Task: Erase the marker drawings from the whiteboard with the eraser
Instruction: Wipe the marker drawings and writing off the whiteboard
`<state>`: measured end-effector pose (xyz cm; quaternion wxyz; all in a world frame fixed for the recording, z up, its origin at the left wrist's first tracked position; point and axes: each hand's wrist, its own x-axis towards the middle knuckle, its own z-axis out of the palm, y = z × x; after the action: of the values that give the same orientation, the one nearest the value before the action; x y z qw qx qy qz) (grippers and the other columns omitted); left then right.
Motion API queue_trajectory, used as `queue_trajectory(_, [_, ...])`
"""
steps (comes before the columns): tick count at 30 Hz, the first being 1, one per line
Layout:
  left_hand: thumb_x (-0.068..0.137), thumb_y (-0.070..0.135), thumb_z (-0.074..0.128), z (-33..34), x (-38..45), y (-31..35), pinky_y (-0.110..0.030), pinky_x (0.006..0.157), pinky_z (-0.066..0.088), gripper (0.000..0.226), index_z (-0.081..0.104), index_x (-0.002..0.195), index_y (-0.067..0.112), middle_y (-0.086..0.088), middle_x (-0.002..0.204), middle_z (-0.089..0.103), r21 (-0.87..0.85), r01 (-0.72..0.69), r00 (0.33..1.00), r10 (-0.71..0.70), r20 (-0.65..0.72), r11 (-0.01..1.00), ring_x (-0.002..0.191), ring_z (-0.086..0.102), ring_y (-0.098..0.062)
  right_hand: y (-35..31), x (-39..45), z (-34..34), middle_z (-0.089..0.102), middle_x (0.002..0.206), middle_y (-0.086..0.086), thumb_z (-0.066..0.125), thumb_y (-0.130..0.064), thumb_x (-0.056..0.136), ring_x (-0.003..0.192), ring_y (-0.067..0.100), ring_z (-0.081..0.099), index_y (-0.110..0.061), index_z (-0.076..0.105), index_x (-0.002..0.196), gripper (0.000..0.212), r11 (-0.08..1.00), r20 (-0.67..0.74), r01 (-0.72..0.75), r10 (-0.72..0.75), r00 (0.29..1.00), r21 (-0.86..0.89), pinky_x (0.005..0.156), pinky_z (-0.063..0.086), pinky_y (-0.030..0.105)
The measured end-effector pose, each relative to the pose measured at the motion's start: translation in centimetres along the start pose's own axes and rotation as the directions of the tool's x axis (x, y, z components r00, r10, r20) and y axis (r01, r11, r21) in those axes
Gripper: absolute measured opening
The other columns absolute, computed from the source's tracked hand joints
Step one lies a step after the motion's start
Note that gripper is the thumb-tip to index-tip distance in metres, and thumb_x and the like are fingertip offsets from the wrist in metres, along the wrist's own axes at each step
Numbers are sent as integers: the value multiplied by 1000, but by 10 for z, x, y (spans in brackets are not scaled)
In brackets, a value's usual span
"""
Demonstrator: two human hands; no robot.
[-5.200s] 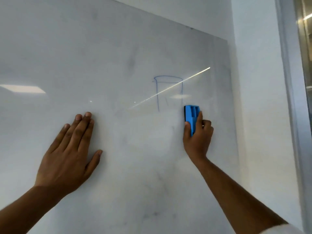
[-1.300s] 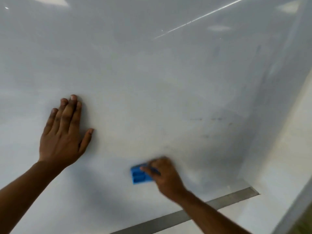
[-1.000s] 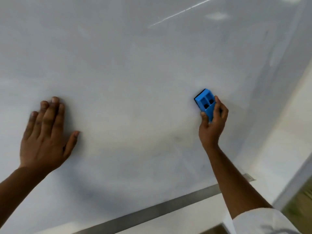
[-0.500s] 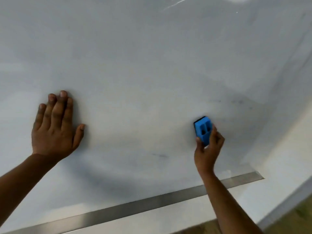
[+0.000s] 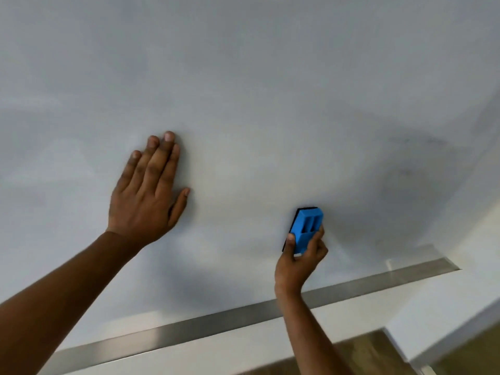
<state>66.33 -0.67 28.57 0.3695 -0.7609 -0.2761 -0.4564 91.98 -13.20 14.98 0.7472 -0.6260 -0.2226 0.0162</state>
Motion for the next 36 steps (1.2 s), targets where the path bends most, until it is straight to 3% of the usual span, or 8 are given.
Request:
queue_trajectory(5, [111,40,49,-37,-32,-80,-43,138,7,80,14,171,1,-7,181,1,2,93,996,-93,-10,996,169,4,-26,-30,-78,55,43,128,13,71,-10,96,124,24,55,-15,36,156,70,994,4,70,-71,997,79,95,49,7])
queue_trajectory(11, [110,41,51,-80,-87,-199,-44,137,8,81,16,171,0,-7,181,1,80,89,996,-87,-29,993,169,4,-26,-68,-209,142,42,123,12,72,-5,94,122,28,55,-9,38,154,69,979,15,185,-187,982,84,99,59,40])
queue_trajectory(18, [108,39,50,-94,-140,-264,-44,137,14,75,31,167,-3,-13,180,14,192,-94,995,101,-27,977,168,16,-30,-53,-363,216,40,134,-6,65,-11,94,126,16,50,-33,41,156,70,924,270,380,-358,894,-32,104,51,32])
queue_trajectory(20, [108,39,48,-92,-143,-267,-44,137,17,73,35,166,-3,-14,180,18,218,-110,991,122,-45,970,167,20,-31,-33,-396,220,42,133,-8,58,-16,96,123,19,52,-41,39,156,67,878,455,472,-388,801,-81,105,50,35])
queue_trajectory(24, [108,38,50,-95,-144,-267,-44,137,18,72,34,166,-2,-13,180,20,140,-101,993,108,-47,985,167,22,-30,7,-427,187,45,130,-2,52,-22,93,120,22,45,-44,34,157,70,635,838,769,-378,395,-75,103,52,44])
queue_trajectory(28, [108,37,52,-95,-139,-268,-43,137,18,72,32,168,0,-11,180,19,110,-105,993,110,-42,988,167,21,-27,-8,-358,153,37,147,-9,52,-38,103,137,12,43,-36,28,161,63,831,600,542,-374,707,-121,111,48,39])
queue_trajectory(31, [109,34,52,-99,-140,-262,-42,137,17,74,26,170,2,-9,181,15,61,-66,997,69,-45,996,168,18,-25,-51,-273,137,41,145,13,50,-33,107,131,28,54,-12,32,159,59,928,215,356,-327,920,-107,102,56,49])
queue_trajectory(36, [110,35,50,-114,-121,-281,-42,138,7,78,13,172,6,-2,182,1,44,107,991,-103,-87,993,169,6,-23,-120,-184,154,44,136,29,51,-7,105,126,39,53,4,28,158,59,932,-20,363,-363,932,-2,101,51,58])
